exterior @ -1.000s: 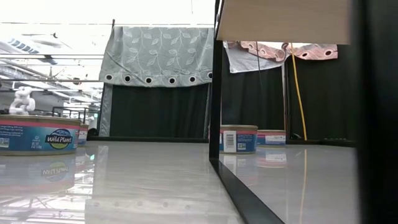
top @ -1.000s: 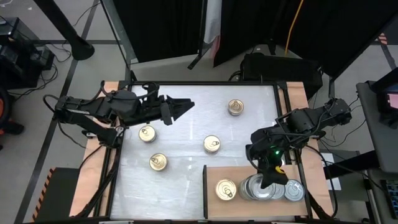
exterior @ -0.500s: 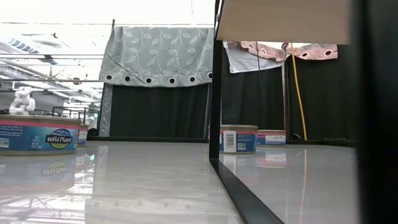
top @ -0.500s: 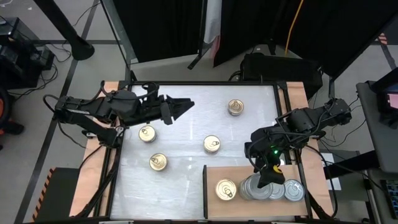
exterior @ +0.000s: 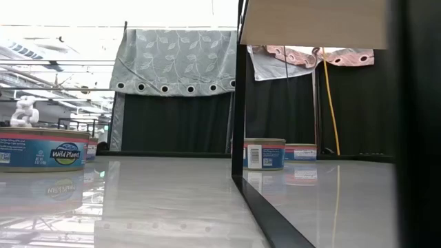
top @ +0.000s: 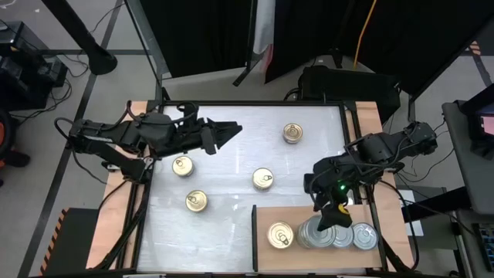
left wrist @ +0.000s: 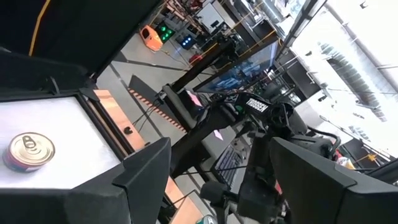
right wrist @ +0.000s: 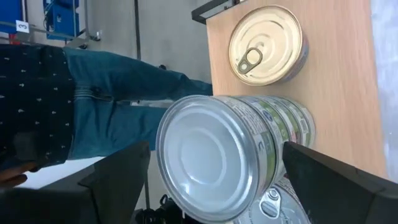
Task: Stack canned seafood by type on shelf
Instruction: Stack the blue-pink tuna can on top of the other blue-pink tuna can on the shelf
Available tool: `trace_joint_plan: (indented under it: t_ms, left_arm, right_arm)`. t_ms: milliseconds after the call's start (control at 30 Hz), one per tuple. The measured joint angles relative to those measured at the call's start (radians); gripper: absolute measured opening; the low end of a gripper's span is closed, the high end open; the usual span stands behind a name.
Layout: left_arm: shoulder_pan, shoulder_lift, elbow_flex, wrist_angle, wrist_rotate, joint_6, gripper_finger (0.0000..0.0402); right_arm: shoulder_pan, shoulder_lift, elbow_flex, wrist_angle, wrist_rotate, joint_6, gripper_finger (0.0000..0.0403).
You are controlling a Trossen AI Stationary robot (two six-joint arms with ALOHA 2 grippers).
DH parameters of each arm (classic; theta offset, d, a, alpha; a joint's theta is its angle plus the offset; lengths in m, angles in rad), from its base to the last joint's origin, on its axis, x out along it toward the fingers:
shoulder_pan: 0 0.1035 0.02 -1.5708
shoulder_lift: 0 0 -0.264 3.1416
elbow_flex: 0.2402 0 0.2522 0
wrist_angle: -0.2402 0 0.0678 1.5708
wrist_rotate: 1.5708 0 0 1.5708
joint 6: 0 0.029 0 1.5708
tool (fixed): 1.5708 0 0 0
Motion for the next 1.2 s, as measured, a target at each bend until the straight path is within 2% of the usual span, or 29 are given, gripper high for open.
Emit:
trace_joint_plan:
  t_ms: [167,233,333,433,567,700,833,1000,1100,1200]
  left_arm:
    - [0.0,0.0,0.0,0.005,-0.006,0.001,0.0274]
    - [0.0,0.0,0.0,0.004,-0.006,0.011,0.0274]
    - [0.0,0.002,0.0,0.005,-0.007,0.039,0.0274]
    - [0.0,0.013,0.0,0.005,-0.052,0.054,0.0274]
    - [0.011,0.04,-0.001,0.017,-0.096,0.054,0.0274]
    - [0.028,0.068,-0.001,0.029,-0.098,0.053,0.0274]
    - [0.039,0.076,-0.001,0.028,-0.098,0.056,0.0274]
    - [0.039,0.076,-0.001,0.022,-0.112,0.085,0.0274]
    - [0.045,0.076,-0.001,0.022,-0.12,0.105,0.0274]
    - [0.06,0.076,-0.001,0.022,-0.121,0.106,0.0274]
  right_arm:
    - [-0.065,-0.037,0.052,-0.051,0.003,-0.03,0.0357]
    - [-0.116,-0.053,0.096,-0.094,0.039,-0.064,0.0357]
    - [-0.215,-0.068,0.152,-0.202,0.21,-0.153,0.0357]
    - [-0.348,-0.065,0.17,-0.298,0.39,-0.274,0.0354]
    - [-0.579,-0.034,0.123,-0.328,0.475,-0.34,0.0331]
    - [-0.755,-0.017,-0.017,-0.313,0.485,-0.427,0.0307]
    - [-0.848,-0.058,-0.268,-0.266,0.504,-0.444,0.0298]
    - [-0.901,-0.139,-0.578,0.059,0.479,-0.347,0.0297]
    - [-0.93,-0.137,-0.682,0.255,0.47,-0.226,0.0297]
    - [-0.941,-0.112,-0.724,0.356,0.474,-0.14,0.0297]
